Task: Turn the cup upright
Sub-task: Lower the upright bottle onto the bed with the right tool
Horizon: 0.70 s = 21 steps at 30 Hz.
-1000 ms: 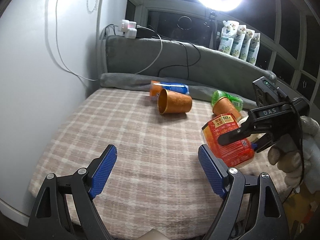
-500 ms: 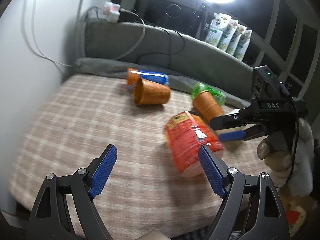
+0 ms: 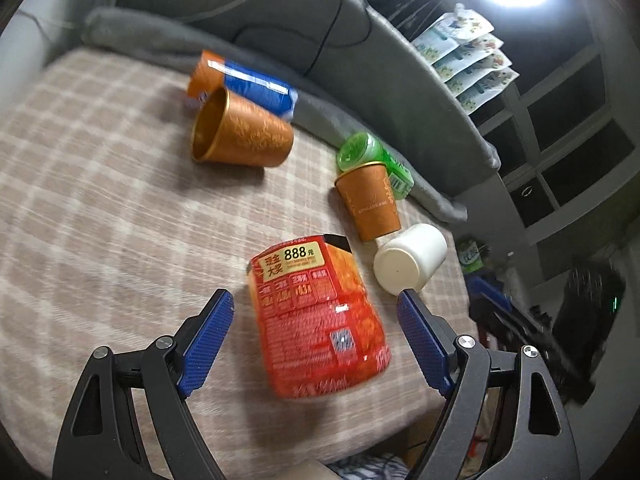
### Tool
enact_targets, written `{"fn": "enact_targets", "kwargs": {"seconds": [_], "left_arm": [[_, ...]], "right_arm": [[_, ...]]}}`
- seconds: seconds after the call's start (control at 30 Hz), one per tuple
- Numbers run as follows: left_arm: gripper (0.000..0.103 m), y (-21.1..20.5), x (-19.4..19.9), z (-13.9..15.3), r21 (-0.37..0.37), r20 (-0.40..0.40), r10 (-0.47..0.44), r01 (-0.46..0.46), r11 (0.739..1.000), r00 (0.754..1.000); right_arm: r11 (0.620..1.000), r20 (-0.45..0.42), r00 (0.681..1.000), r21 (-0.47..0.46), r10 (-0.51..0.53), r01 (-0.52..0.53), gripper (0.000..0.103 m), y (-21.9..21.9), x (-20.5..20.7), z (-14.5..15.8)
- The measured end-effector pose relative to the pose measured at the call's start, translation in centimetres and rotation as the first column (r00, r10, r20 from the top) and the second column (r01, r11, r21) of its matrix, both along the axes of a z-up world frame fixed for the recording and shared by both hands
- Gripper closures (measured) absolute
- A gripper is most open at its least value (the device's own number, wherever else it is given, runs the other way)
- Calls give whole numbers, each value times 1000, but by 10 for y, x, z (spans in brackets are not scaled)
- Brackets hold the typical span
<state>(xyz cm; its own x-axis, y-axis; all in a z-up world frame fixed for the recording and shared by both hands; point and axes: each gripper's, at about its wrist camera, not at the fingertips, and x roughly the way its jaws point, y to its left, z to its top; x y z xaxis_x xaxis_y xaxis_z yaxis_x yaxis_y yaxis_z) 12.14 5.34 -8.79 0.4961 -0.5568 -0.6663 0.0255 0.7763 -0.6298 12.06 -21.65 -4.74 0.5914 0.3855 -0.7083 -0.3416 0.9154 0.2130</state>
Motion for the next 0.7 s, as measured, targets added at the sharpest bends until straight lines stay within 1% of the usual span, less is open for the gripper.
{"fn": "enact_targets", "kwargs": {"seconds": [0.07,0.13,0.2,0.3,0.4,0.53,0.7], "left_arm": [[19,-1,10,-7,-32,-50,-12,10,999,999],[19,-2,18,-13,-47,-80,-13,9,999,997],[19,-3,23,-16,-61,-101,-20,14,998,995],[19,-5,26,-18,-72,-111,-25,17,997,993],[19,-9,30,-19,-61,-116,-29,22,998,993],[19,-15,35,-22,-42,-121,-41,36,998,992],[19,-19,39,-27,-17,-141,-51,49,999,989]], "right_arm": [[999,7,999,24,-34,34,11,-13,-6,0],[998,7,998,38,-59,59,11,-21,-11,-2],[996,23,996,27,-87,86,11,-30,-19,-3],[993,34,993,16,-116,116,11,-39,-29,-6],[990,32,990,7,-139,139,11,-44,-34,-8],[984,74,982,-29,-174,177,11,-45,-43,-4],[978,118,975,-61,-191,199,11,-43,-51,0]]}}
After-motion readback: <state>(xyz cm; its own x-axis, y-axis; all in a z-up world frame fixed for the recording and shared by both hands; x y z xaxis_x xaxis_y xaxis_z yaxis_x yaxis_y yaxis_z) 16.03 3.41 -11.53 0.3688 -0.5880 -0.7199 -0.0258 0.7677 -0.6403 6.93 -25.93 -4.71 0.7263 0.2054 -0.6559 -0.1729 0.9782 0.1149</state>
